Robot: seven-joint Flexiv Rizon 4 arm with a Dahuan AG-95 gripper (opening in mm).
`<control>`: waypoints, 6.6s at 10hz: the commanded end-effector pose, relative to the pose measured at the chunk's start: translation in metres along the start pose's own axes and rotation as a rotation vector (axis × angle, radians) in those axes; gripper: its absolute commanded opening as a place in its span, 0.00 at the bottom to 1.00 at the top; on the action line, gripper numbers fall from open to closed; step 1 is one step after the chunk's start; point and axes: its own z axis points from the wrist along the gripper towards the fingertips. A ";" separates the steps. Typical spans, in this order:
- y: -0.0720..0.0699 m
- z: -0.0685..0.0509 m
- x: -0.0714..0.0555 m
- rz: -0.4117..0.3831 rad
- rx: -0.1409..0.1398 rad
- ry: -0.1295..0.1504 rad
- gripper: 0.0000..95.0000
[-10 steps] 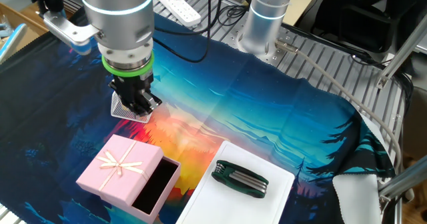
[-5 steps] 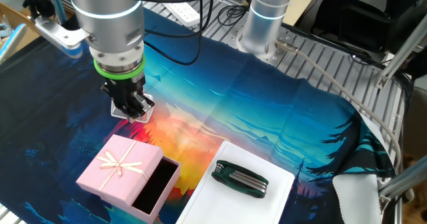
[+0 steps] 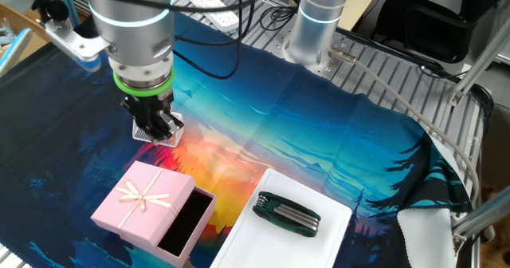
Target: Slide the outer casing onto the gift box
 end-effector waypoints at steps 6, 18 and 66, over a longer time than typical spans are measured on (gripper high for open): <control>0.000 0.000 0.001 0.108 -0.084 0.000 0.00; 0.000 0.000 0.001 0.154 -0.060 -0.011 0.00; -0.079 0.093 -0.088 -0.018 -0.151 -0.020 0.00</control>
